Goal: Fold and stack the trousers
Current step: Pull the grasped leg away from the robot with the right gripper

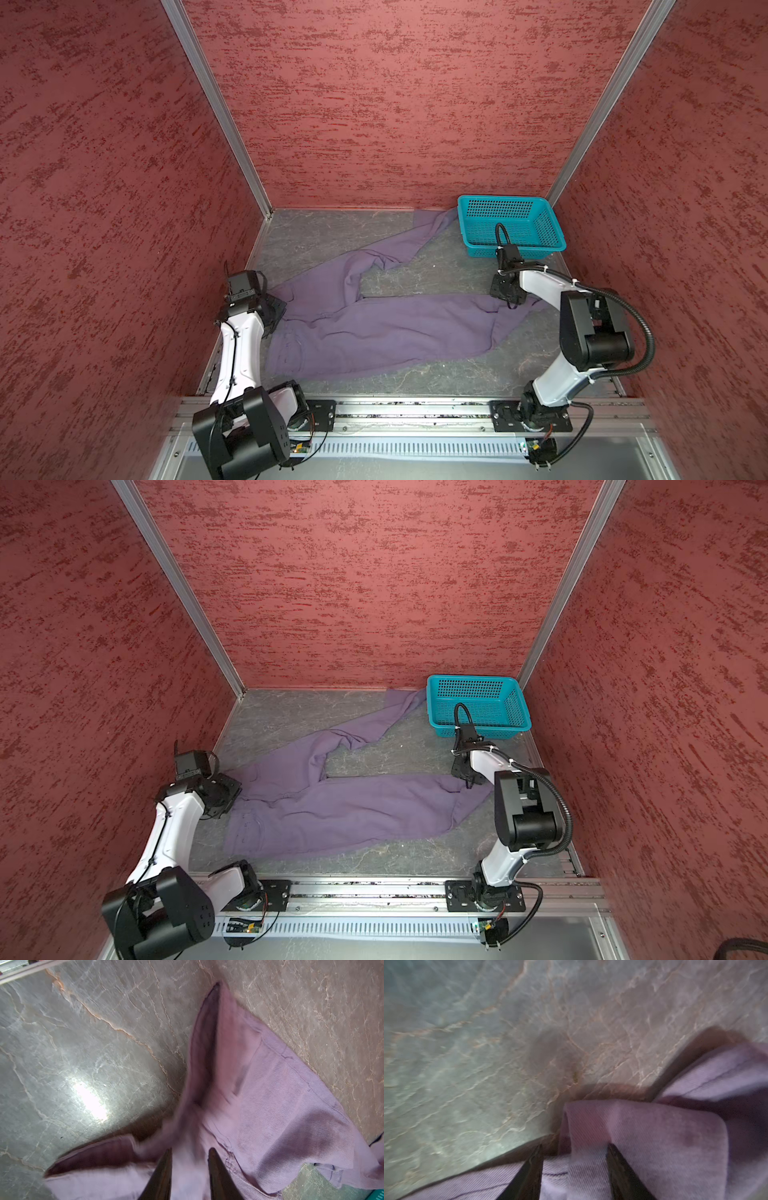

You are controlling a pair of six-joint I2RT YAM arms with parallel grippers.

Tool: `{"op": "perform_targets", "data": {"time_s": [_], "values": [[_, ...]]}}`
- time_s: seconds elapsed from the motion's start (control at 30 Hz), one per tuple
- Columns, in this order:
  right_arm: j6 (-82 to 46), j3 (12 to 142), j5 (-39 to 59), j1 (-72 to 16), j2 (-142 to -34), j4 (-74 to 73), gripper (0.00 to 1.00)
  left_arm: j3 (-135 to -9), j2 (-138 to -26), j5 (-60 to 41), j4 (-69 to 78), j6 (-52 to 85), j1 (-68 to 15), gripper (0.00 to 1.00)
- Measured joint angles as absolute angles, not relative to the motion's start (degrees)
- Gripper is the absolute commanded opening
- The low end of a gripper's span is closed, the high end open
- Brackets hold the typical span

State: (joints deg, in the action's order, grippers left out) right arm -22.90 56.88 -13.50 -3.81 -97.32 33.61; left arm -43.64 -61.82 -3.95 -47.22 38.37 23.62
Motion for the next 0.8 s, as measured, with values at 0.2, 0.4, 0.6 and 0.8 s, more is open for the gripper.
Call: {"op": "perform_targets", "data": {"time_s": [0.2,0.4,0.6,0.8], "values": [[-22.4,56.9,-16.7,-3.8,-95.7,34.6,0.0,-43.6,-61.8,-4.0,-47.2,38.9,23.6,0.38],[-22.0,62.3,-19.3,-3.8,-89.4,37.9,0.0,-43.4,-62.2,-4.4,-46.5,39.2,22.9,0.37],[-23.9,66.8,-21.1,-3.9,-73.1,38.7,0.0,-42.9,-65.0,-5.5,-44.9,39.6,22.3,0.37],[-31.6,55.9,-24.2,-2.3,-50.0,40.4,0.35,-43.0,-70.6,-6.8,-42.4,39.6,20.8,0.37]]}}
